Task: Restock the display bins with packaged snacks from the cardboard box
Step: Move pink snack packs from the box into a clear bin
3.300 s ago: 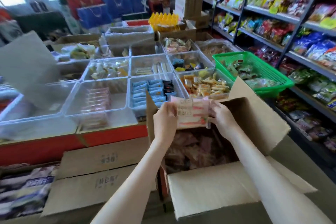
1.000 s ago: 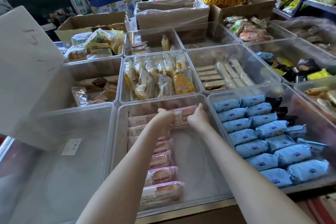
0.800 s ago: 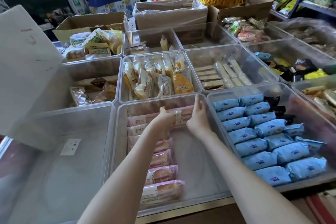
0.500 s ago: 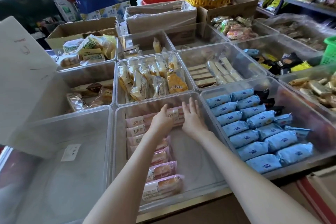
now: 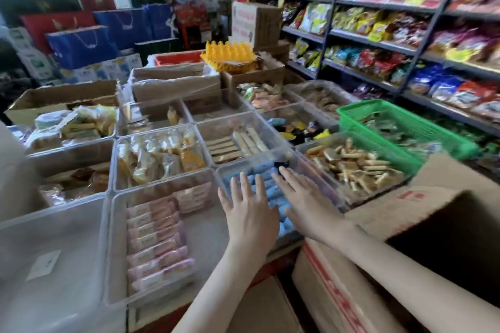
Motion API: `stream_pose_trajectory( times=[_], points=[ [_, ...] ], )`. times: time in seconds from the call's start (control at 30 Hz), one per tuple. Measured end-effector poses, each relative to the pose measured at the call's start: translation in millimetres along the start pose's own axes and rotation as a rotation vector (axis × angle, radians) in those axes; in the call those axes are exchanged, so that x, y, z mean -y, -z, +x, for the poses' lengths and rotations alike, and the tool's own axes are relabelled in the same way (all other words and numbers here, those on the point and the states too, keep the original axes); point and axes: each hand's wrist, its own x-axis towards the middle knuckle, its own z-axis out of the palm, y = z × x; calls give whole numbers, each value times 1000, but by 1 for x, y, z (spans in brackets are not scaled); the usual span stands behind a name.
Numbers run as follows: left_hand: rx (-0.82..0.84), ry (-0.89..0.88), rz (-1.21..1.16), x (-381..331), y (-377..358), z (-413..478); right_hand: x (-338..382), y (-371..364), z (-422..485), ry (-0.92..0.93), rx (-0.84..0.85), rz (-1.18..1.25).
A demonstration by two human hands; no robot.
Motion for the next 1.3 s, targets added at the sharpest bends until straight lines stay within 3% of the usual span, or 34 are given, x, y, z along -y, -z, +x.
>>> stream_pose_trajectory(
  times=[0.27,0.47,0.53,0.63,0.7,0.87,1.13,1.3],
  points=[
    [24,-224,-84,-210,-33,-101,-135,45,-193,-47,-4,-24],
    [205,-140,-45,-306,-100,-119,-230,16,-270,-193,145,-23],
    [236,-114,-85,-315,-123,-114,-254,2,-276,-214,187,-3],
    [223,-127,-394,-320,-151,-103,-278,-21,-269,-221,232,38],
    [205,-102,-453,-323,-169,-96,-288,-38,-258,-220,258,72],
    [369,-66,-272,-314,-231,-67,-313,-83,-221,-217,390,105],
    [625,-86,65,-279,-329,-54,-347,-207,-171,-121,760,49],
    [690,-112,82,-268,-355,-58,-333,-230,-158,98,823,26]
  ],
)
